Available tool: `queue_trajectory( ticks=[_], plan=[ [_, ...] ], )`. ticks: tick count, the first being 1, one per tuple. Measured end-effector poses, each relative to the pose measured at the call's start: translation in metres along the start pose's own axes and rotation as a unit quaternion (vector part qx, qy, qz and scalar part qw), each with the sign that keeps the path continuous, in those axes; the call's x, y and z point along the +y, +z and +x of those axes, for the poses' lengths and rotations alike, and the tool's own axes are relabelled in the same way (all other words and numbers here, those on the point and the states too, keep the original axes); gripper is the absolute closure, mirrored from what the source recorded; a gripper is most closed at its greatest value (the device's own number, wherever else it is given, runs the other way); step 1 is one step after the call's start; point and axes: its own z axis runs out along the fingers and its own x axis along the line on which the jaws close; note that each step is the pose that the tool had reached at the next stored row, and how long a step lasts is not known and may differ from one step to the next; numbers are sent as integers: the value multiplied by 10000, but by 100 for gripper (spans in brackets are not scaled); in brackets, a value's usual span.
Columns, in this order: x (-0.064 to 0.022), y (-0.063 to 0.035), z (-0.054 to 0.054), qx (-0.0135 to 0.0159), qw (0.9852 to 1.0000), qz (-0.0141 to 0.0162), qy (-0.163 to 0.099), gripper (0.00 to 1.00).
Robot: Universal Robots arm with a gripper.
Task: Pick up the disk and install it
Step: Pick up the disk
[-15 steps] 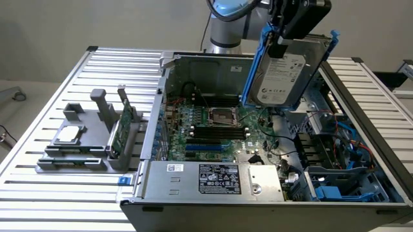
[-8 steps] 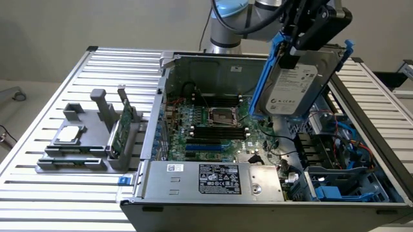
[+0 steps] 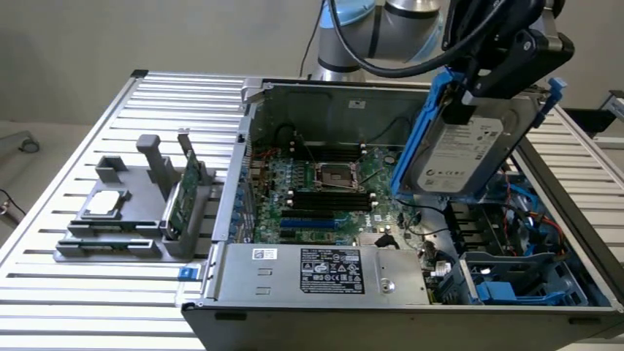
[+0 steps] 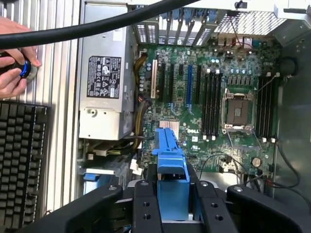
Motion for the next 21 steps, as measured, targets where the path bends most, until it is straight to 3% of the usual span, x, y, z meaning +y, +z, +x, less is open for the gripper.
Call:
queue_trajectory(
  ticks=[15,21],
  plan=[
    [-249,8,586,0,10000,-1,0,67],
    [-283,5,702,-2,10000,-73,-1,67]
  ],
)
